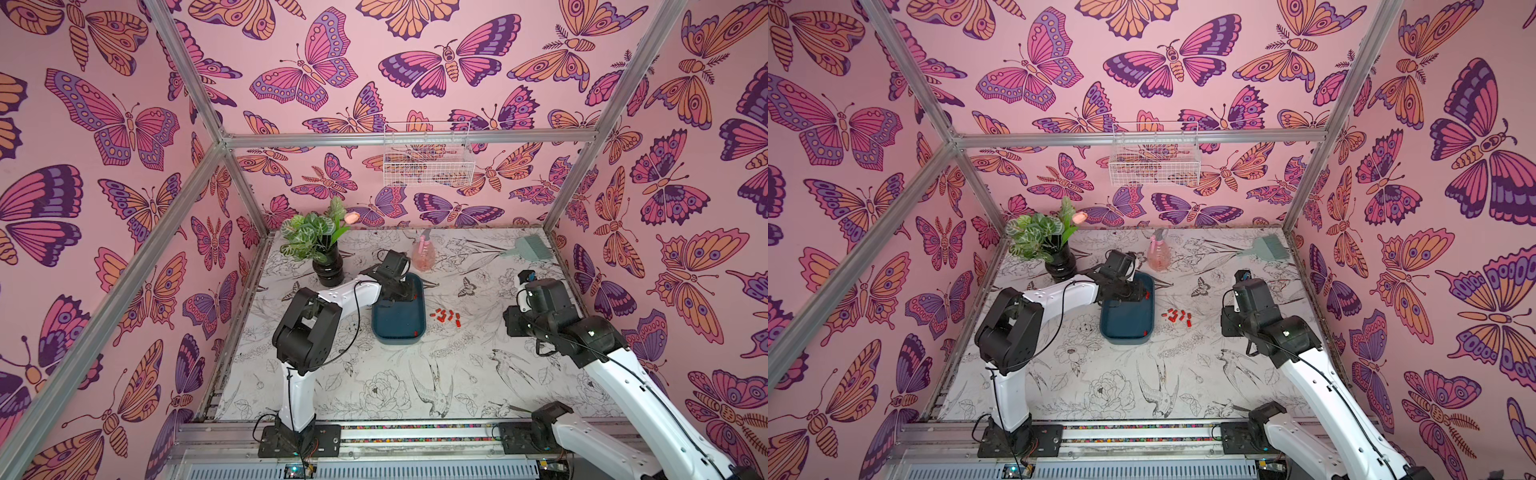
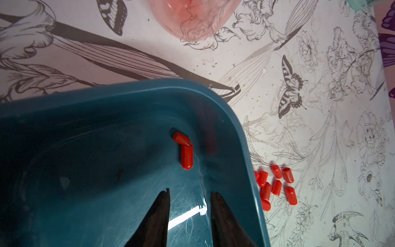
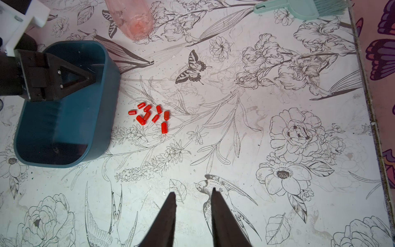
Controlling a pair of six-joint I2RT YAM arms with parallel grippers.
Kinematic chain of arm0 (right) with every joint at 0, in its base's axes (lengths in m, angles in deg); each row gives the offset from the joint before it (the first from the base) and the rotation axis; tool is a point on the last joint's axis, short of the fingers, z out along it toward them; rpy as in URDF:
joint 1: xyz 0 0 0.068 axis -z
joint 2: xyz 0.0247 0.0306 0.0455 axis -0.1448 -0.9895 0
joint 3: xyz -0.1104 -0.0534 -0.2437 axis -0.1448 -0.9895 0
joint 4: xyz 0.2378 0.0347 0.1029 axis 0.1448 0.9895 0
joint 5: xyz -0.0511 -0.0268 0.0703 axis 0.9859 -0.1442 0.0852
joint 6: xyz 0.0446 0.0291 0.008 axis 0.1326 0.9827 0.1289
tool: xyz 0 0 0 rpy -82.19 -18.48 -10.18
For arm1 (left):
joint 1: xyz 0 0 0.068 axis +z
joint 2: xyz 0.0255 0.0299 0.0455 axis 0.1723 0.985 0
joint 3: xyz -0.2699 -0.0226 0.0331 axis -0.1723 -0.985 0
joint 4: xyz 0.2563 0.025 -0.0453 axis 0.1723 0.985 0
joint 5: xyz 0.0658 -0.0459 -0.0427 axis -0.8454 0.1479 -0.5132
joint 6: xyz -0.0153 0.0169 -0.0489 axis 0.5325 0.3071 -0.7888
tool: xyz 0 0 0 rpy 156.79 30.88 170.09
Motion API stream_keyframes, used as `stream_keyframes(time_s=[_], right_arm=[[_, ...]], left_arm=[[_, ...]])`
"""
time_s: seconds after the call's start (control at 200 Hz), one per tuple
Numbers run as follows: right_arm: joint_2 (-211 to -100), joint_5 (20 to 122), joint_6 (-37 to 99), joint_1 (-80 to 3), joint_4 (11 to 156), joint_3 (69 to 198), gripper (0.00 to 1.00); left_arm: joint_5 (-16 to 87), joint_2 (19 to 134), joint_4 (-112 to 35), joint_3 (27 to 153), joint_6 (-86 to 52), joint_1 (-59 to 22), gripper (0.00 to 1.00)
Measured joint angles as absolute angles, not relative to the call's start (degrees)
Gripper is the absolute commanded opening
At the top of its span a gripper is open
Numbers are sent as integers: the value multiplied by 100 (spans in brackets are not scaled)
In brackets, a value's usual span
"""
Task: Take the screw protection sleeves out of the storage box
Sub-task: Pick up the screw protection sleeve from the storage box.
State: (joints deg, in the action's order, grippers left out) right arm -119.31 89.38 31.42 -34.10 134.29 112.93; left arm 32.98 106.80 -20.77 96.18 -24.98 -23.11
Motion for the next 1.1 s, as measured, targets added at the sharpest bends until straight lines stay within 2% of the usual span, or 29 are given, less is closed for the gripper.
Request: stream_keyframes(time_s=[1.097], right_arm=[[-12097,8863,3140,-3410,13407,11249,32]], left_arm=[[3068,11425,-1865,10160,-2334,-2429,34]])
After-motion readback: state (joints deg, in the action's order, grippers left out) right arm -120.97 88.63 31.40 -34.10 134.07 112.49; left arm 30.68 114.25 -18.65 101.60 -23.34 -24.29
